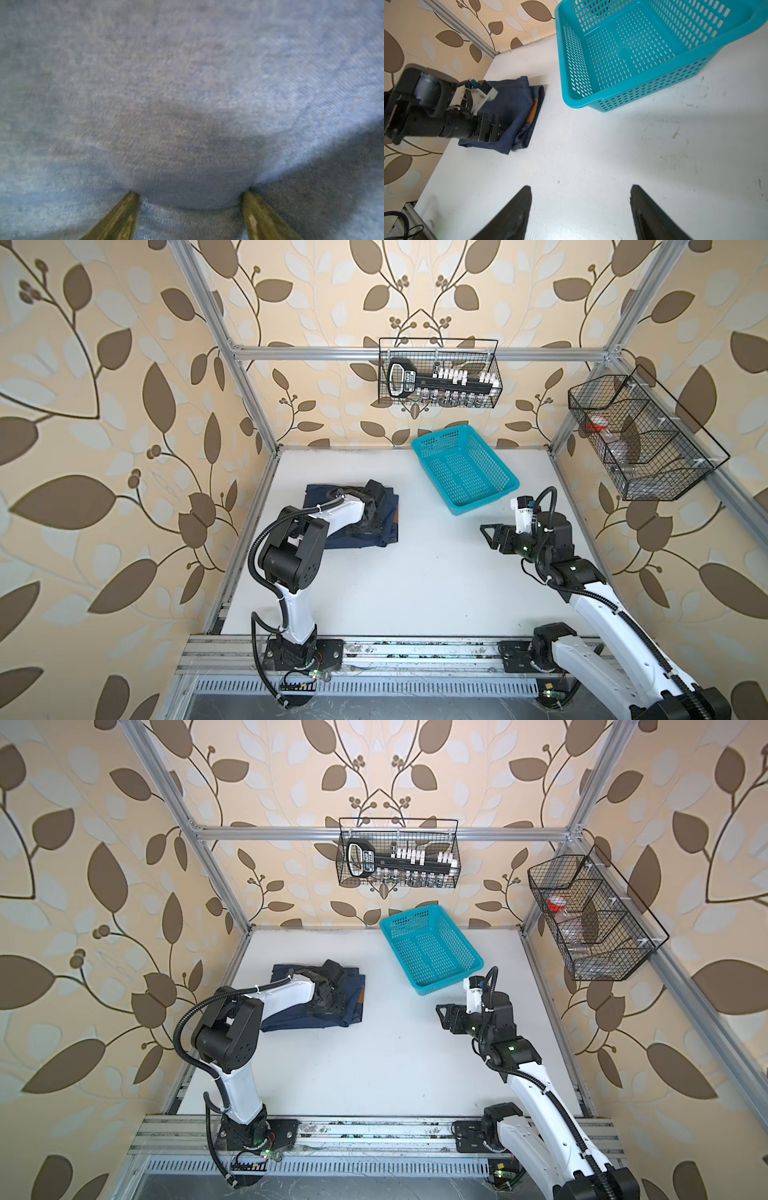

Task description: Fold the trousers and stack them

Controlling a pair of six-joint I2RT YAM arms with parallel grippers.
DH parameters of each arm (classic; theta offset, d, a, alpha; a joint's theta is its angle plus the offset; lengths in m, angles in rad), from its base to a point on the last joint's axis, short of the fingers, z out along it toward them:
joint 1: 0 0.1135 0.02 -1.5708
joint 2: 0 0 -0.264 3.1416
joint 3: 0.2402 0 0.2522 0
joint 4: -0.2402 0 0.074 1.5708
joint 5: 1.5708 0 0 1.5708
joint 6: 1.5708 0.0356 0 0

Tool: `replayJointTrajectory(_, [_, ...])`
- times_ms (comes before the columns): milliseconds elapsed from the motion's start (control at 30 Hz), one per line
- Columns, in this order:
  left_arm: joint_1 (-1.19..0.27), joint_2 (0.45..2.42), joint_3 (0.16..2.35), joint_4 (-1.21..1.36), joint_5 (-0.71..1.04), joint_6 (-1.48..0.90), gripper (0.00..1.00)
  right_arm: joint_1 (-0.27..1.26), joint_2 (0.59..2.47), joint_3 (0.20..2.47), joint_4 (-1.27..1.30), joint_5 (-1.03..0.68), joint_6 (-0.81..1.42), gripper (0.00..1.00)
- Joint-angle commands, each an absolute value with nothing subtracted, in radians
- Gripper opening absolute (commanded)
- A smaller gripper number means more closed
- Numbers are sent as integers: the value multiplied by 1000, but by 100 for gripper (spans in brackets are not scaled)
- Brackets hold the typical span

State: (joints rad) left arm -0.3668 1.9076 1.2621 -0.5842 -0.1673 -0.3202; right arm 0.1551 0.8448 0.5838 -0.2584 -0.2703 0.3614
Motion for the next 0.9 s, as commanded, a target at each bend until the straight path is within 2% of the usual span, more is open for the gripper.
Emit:
replayJointTrajectory(0, [-299,1992,1333,-687,-200,-127,79,141,850,622,-291,-294,340,76])
replayJointTrajectory(200, [-133,2091,1450,-708,-164,31,79,114,870,640,-307,-311,316,76])
replayJointTrajectory(300, [-99,2134,1479,-672,-175,144,79,111,880,641,-311,-315,316,76])
replayJointTrajectory(400, [-26,2205,1622,-759,-141,109,79,110,890,649,-323,-313,302,76])
replayJointTrajectory(500, [-12,2236,1682,-731,-162,182,80,110,894,644,-315,-314,312,76])
replayJointTrajectory(833, [37,2406,1971,-785,-147,261,80,110,939,662,-230,-338,337,83])
replayJointTrajectory(867, [39,2415,1999,-795,-138,259,81,110,950,664,-206,-350,345,92])
